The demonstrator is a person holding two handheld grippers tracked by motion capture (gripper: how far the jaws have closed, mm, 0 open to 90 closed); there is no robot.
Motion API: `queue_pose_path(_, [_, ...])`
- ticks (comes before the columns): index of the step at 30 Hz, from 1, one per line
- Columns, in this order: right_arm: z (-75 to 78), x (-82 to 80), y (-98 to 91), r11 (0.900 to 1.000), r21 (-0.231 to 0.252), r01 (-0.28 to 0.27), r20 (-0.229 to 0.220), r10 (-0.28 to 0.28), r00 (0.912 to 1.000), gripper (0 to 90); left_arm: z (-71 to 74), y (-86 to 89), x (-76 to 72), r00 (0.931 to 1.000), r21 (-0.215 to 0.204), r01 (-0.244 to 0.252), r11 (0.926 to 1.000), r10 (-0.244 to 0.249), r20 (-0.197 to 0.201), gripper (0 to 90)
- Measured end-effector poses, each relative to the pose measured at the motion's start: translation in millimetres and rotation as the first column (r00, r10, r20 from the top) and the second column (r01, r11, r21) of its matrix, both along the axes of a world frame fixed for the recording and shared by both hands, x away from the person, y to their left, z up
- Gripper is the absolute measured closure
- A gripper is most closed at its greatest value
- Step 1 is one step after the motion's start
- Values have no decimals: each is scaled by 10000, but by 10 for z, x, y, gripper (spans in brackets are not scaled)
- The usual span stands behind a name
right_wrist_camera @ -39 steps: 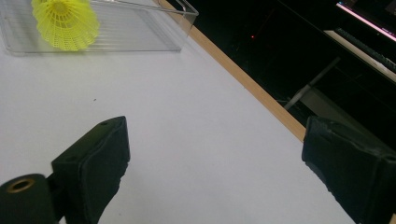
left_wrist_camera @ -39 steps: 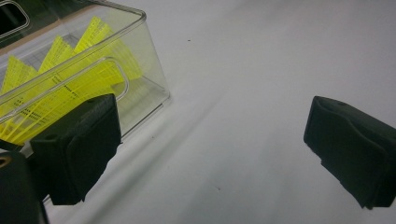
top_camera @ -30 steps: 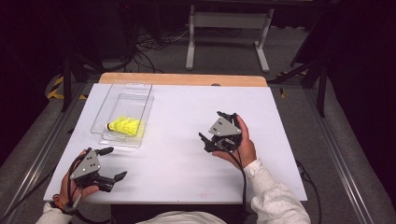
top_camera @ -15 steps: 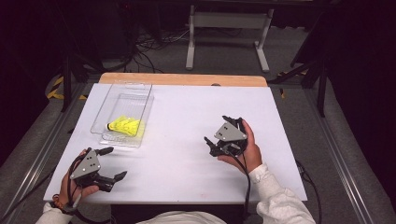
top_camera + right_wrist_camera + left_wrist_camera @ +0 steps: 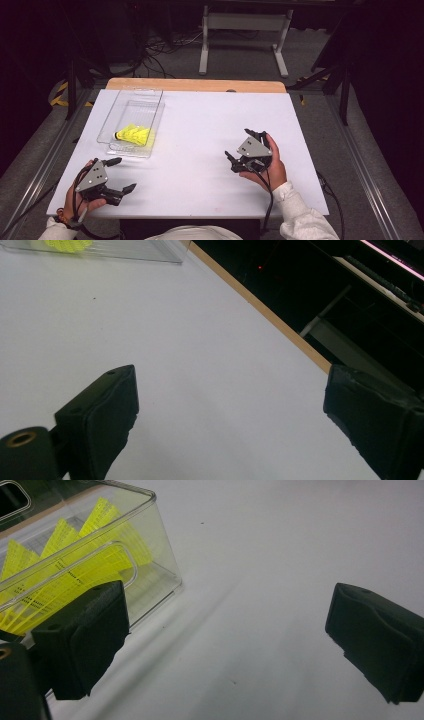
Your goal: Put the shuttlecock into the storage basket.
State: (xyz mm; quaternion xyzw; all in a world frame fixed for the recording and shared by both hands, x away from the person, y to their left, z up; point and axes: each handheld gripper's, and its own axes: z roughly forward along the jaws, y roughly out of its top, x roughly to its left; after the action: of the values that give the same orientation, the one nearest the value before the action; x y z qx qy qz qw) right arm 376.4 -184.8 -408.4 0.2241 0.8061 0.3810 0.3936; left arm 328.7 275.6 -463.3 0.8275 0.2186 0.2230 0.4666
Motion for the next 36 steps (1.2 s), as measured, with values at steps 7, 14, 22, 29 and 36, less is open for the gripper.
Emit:
queue_pose_path(7, [-60,-47,-74,9999,136,-37,-57,38,10000,86,0,2,2,10000,-11,-12,10000,12,-7,49])
queue_pose_path(14, [-127,-107,-151,9997,228,5,-139,-2,9999,86,2,-1,10,10000,-11,-21,10000,21,-8,49])
queue_pose_path(22, [-222,-217,-267,9988,485,-64,-75,68,9999,92,7,3,12,10000,5,-28,10000,28,40,48])
queue_pose_path(29, [-322,-309,-395,9957,921,40,-384,-5,9993,93,11,7,17,9999,-23,-112,9999,112,83,48])
queue_pose_path(36, [-412,-373,-566,9869,1601,214,-791,-87,9968,86,25,15,32,9995,-52,-274,9996,274,134,47])
